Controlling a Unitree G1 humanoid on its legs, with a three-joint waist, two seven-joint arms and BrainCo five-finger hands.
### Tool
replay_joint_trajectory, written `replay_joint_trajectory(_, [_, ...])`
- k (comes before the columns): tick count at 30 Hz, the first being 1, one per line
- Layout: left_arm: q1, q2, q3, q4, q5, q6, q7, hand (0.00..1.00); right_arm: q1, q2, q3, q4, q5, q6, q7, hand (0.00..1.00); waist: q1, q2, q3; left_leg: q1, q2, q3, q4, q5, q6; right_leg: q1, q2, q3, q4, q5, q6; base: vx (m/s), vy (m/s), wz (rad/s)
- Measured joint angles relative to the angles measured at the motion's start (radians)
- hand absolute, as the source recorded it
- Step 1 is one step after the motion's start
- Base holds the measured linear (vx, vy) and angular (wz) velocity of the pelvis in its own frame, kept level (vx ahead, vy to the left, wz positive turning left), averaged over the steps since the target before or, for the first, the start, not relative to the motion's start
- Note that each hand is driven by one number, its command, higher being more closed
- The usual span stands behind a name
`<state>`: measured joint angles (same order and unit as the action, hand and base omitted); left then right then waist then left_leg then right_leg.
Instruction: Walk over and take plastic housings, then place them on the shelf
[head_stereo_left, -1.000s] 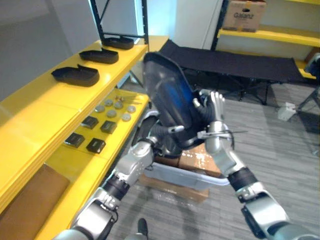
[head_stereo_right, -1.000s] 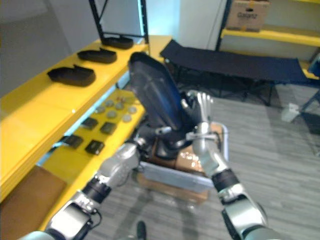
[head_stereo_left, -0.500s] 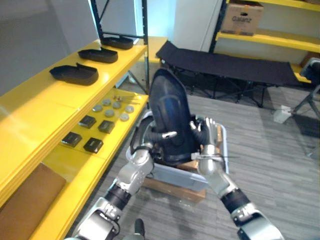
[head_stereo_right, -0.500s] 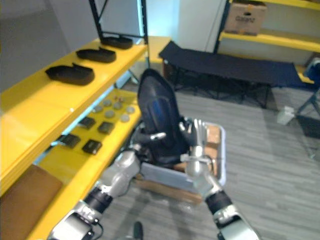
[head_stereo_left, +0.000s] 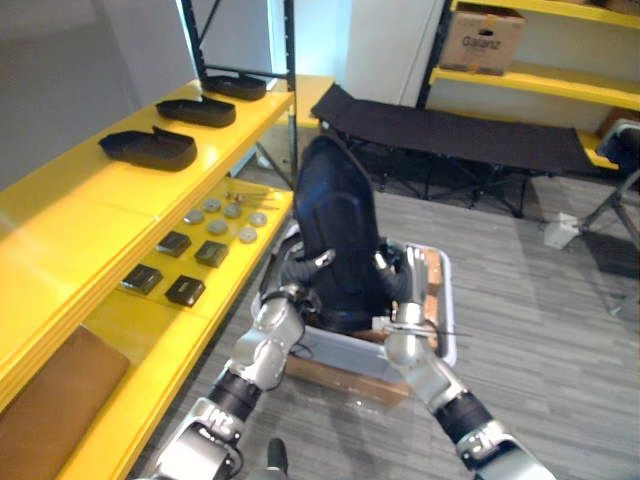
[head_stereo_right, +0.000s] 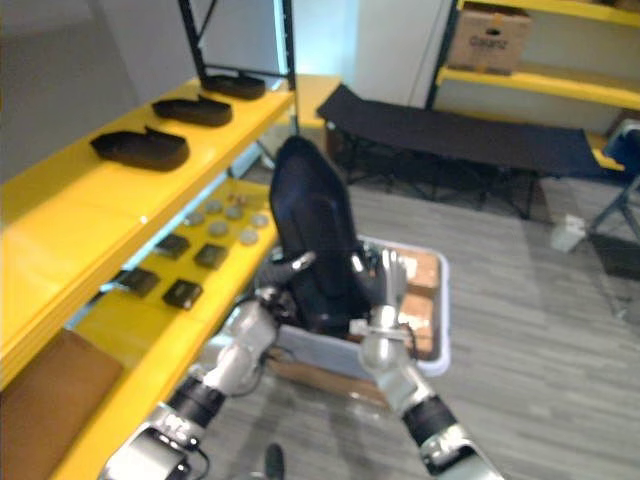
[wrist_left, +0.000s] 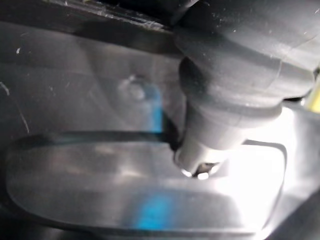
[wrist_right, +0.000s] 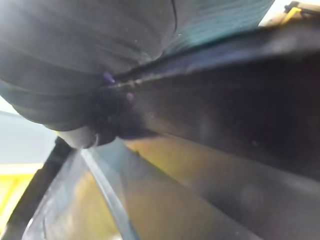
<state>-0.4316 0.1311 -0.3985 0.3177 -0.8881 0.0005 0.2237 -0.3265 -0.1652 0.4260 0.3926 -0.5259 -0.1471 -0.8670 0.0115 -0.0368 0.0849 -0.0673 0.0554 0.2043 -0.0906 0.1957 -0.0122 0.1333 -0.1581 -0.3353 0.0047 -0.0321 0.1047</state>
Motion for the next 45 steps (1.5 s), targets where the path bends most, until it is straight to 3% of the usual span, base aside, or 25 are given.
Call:
replay_joint_trajectory(3, [0.0,0.025,-0.003,0.0,-0.072,0.01,-0.07,1.0,0.009,-0.001,0.01,-0.03,0.0,-0.002,-0.015,1.0,-0.003,0.0,0.0,0.0,0.001,0.001,0.0,0.0,0.0,-0.001,0.0,0.002,0.001,0.0,0.0,0.0,0.0,0.0])
replay_joint_trajectory(4, [0.0,0.028,-0.005,0.0,-0.084,0.015,-0.079,1.0,0.009,-0.005,0.011,-0.032,-0.001,-0.002,-0.021,0.0,-0.003,-0.001,0.0,0.0,0.0,0.001,0.0,0.0,0.0,-0.001,0.0,0.002,0.001,0.0,0.0,0.0,0.0,0.0])
replay_joint_trajectory(10, [0.001,0.047,-0.045,0.0,-0.119,-0.029,-0.081,1.0,0.018,-0.027,0.025,-0.048,0.023,-0.038,-0.019,0.0,-0.003,-0.003,-0.002,-0.002,0.001,0.006,0.0,0.0,0.001,-0.008,-0.001,0.008,0.003,0.0,0.0,0.0,0.0,-0.02])
replay_joint_trajectory(15, [0.006,0.055,-0.049,-0.008,-0.084,-0.061,-0.074,1.0,0.035,-0.04,0.02,-0.078,0.119,-0.1,0.055,0.0,-0.004,-0.004,-0.003,-0.002,0.001,0.008,0.0,0.0,0.001,-0.009,-0.001,0.008,0.003,0.0,0.0,0.0,0.0,0.0])
replay_joint_trajectory(18, [0.042,0.053,-0.005,-0.138,0.157,-0.066,0.007,1.0,0.071,-0.061,-0.032,-0.157,0.191,-0.157,0.2,0.0,-0.003,-0.005,-0.003,-0.002,0.001,0.009,0.0,0.001,0.002,-0.008,-0.001,0.008,0.005,0.001,0.0,0.0,0.0,0.0])
replay_joint_trajectory(20, [0.049,0.045,0.029,-0.206,0.318,-0.068,0.054,1.0,0.072,-0.079,-0.074,-0.22,0.245,-0.17,0.3,0.0,-0.003,-0.005,-0.003,0.001,-0.003,0.012,0.0,0.002,0.003,-0.009,-0.001,0.008,0.015,0.001,0.0,0.0,0.0,0.0])
replay_joint_trajectory(22, [0.05,0.014,0.089,-0.24,0.473,-0.104,0.11,1.0,0.077,-0.087,-0.127,-0.304,0.336,-0.183,0.373,0.0,-0.003,-0.005,-0.003,0.013,-0.002,0.02,0.0,0.002,0.003,-0.007,-0.002,0.012,0.029,0.0,0.0,0.0,0.004,-0.08])
replay_joint_trajectory(24, [0.049,0.019,0.194,-0.277,0.655,-0.136,0.2,1.0,0.079,-0.089,-0.271,-0.472,0.502,-0.203,0.461,0.0,-0.016,-0.004,-0.003,0.028,0.003,0.025,0.0,0.002,0.002,-0.004,-0.001,0.023,0.041,-0.007,-0.007,-0.02,0.002,-0.13])
replay_joint_trajectory(30, [0.05,0.045,0.289,-0.281,0.896,-0.134,0.345,1.0,0.084,-0.144,-0.496,-0.625,0.742,-0.222,0.605,0.0,-0.049,-0.004,-0.003,0.032,0.006,0.043,-0.001,-0.008,0.0,-0.011,-0.001,0.039,0.041,-0.017,-0.007,-0.04,0.019,-0.06])
replay_joint_trajectory(36, [0.095,0.055,0.33,-0.304,0.936,-0.148,0.363,1.0,0.229,-0.122,-0.63,-0.661,0.809,-0.22,0.662,0.0,-0.069,-0.002,-0.002,0.032,0.005,0.076,-0.001,-0.01,0.003,-0.031,-0.003,0.087,0.036,-0.015,-0.011,0.01,0.031,-0.15])
replay_joint_trajectory(38, [0.177,0.043,0.348,-0.345,0.927,-0.18,0.356,1.0,0.32,-0.067,-0.669,-0.66,0.857,-0.213,0.676,0.0,-0.087,0.0,-0.001,0.031,0.003,0.082,-0.001,-0.013,0.001,-0.035,-0.005,0.093,0.037,-0.014,-0.012,0.04,0.012,-0.11])
replay_joint_trajectory(41, [0.296,-0.015,0.335,-0.413,0.909,-0.222,0.318,1.0,0.463,0.027,-0.659,-0.612,0.907,-0.154,0.692,0.0,-0.104,0.007,-0.002,0.03,0.005,0.087,-0.001,-0.018,-0.004,-0.045,-0.005,0.101,0.039,-0.014,-0.012,0.06,-0.002,-0.12])
replay_joint_trajectory(43, [0.362,-0.05,0.303,-0.446,0.887,-0.254,0.282,1.0,0.54,0.085,-0.629,-0.532,0.914,-0.149,0.677,0.0,-0.107,0.015,-0.006,0.03,0.009,0.105,-0.001,-0.023,-0.006,-0.053,-0.003,0.114,0.039,-0.014,-0.012,0.05,-0.005,-0.17])
replay_joint_trajectory(45, [0.418,-0.071,0.254,-0.456,0.887,-0.285,0.241,1.0,0.602,0.14,-0.612,-0.435,0.947,-0.152,0.621,0.0,-0.107,0.039,-0.019,0.012,0.011,0.111,-0.001,-0.025,-0.008,-0.073,-0.002,0.12,0.037,-0.014,-0.012,0.05,-0.004,-0.13])
